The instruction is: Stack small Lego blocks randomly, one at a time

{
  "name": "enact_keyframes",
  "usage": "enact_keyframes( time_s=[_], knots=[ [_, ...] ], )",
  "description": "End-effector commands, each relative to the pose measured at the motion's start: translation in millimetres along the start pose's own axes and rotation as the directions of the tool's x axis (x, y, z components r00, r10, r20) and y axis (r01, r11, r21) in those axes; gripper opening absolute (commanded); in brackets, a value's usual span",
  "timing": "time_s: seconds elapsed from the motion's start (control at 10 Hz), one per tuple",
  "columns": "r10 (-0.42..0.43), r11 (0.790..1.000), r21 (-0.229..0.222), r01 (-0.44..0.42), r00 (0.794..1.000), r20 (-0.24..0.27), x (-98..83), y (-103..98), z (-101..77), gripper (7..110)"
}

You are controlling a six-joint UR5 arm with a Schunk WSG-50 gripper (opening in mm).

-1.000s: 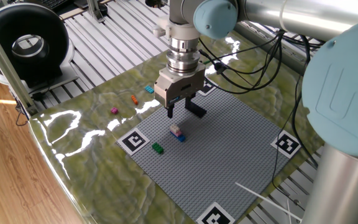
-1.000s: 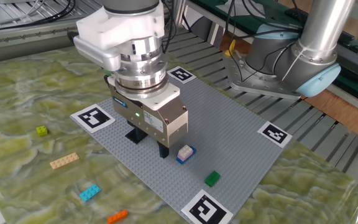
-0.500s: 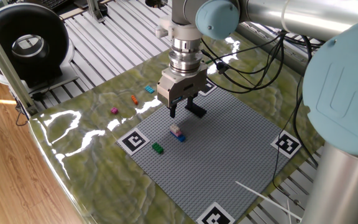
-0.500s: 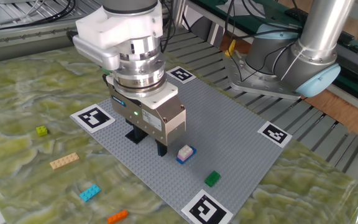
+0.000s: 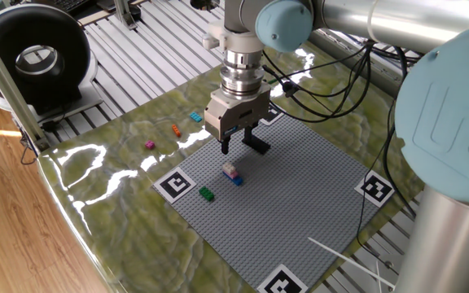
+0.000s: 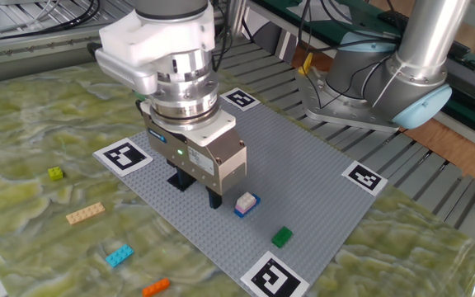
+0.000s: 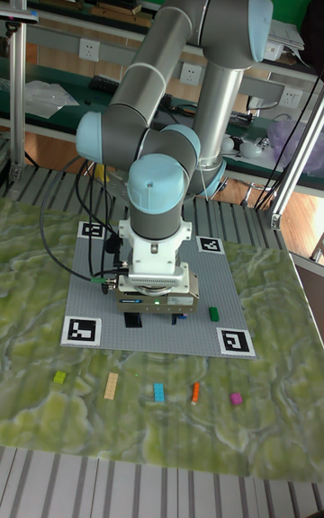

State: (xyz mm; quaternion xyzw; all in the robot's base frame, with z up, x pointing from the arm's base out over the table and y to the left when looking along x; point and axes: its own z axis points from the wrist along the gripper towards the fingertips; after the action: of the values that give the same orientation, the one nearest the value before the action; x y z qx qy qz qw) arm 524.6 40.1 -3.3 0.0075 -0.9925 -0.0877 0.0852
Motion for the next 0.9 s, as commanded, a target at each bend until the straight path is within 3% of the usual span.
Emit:
enact_keyframes(
  time_s=[0.0, 0.8],
  knots=[
    [-0.004, 1.0, -0.016, 0.004, 1.0, -0.002, -3.2, -1.7, -6.6, 66],
    [0.001, 1.0, -0.022, -0.001, 1.0, -0.002, -6.4, 3.2, -8.3, 66]
  ],
)
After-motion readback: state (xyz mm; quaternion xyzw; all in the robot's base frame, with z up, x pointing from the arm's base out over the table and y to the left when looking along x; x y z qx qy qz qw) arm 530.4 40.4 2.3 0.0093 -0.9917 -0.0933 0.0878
